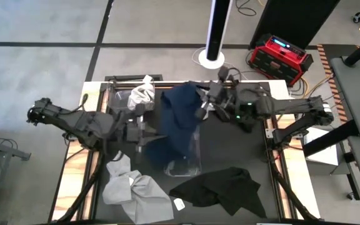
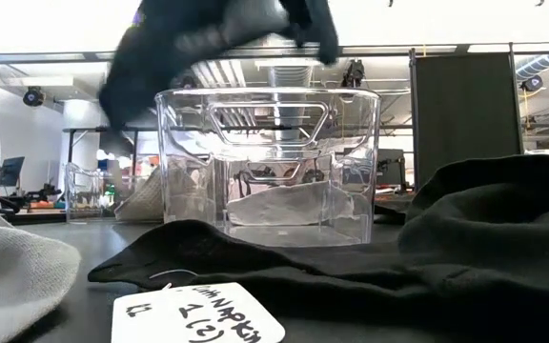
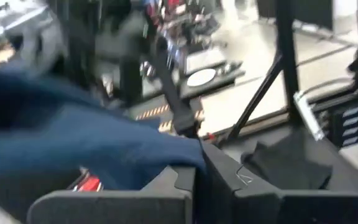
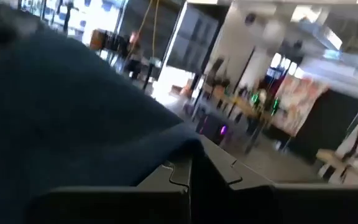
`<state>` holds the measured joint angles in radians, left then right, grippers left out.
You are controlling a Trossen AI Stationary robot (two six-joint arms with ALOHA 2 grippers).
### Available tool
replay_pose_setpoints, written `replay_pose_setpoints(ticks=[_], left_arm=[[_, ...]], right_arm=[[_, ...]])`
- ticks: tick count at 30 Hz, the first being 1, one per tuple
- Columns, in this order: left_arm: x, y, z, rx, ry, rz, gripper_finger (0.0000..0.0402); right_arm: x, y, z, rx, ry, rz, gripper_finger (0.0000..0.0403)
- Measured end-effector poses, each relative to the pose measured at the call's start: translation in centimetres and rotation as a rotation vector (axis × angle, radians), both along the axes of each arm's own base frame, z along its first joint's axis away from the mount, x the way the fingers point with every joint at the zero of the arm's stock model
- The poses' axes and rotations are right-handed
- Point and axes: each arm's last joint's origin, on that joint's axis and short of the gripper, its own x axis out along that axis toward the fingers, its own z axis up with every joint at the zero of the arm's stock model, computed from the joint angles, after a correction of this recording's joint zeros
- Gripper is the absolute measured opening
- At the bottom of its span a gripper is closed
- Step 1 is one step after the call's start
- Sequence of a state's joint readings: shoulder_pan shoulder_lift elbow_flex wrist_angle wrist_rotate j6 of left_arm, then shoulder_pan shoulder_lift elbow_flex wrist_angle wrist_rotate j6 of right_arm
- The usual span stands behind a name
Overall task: Sort towels by color in basket
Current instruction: Put the blue towel into the bottom transparent bin
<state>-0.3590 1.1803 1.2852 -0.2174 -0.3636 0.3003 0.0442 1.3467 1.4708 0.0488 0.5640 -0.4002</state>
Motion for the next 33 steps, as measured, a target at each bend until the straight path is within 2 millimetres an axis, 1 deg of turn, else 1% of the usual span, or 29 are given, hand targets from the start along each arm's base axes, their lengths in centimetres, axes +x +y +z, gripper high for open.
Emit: replay_pose_setpoints(ticks=[3,6,9,12,14,17,20,25,27,30,33], left_arm=[[-0.8,0.0,1.1,-0.012,-0.035,-0.012,0.0000],[-1.6,0.3,1.8,-0.034,-0.063,-0.013,0.0000],[-2.4,0.4,2.4,-0.052,-0.094,-0.057,0.0000],[-2.9,0.2,2.7,-0.079,-0.115,-0.145,0.0000],[-3.0,-0.1,2.8,-0.086,-0.126,-0.173,0.0000],[-3.1,-0.2,3.2,-0.098,-0.161,-0.184,0.0000],[-3.3,-0.1,3.6,-0.106,-0.194,-0.180,0.0000],[-3.5,0.0,4.0,-0.112,-0.229,-0.168,0.0000],[-3.6,0.2,4.1,-0.114,-0.238,-0.119,0.0000],[-3.6,0.6,3.9,-0.108,-0.235,-0.003,0.0000],[-3.4,0.8,3.5,-0.078,-0.209,0.101,0.0000]], right_arm=[[0.6,-0.8,-1.1,0.084,0.053,0.023,0.0020],[0.7,-1.5,-1.7,0.201,0.075,0.132,0.0049],[0.2,-2.9,-1.9,0.305,0.093,0.204,0.0098],[-0.5,-4.9,-2.2,0.431,0.110,0.246,0.0153],[-0.9,-6.4,-2.4,0.497,0.113,0.256,0.0189],[-1.5,-8.3,-2.7,0.559,0.117,0.201,0.0230],[-1.9,-9.4,-3.1,0.579,0.141,0.157,0.0262],[-2.2,-9.9,-3.5,0.585,0.182,0.135,0.0297],[-2.2,-9.9,-3.5,0.558,0.196,0.141,0.0306],[-2.0,-8.9,-3.5,0.522,0.228,0.233,0.0315],[-1.3,-7.2,-3.7,0.464,0.242,0.345,0.0317]])
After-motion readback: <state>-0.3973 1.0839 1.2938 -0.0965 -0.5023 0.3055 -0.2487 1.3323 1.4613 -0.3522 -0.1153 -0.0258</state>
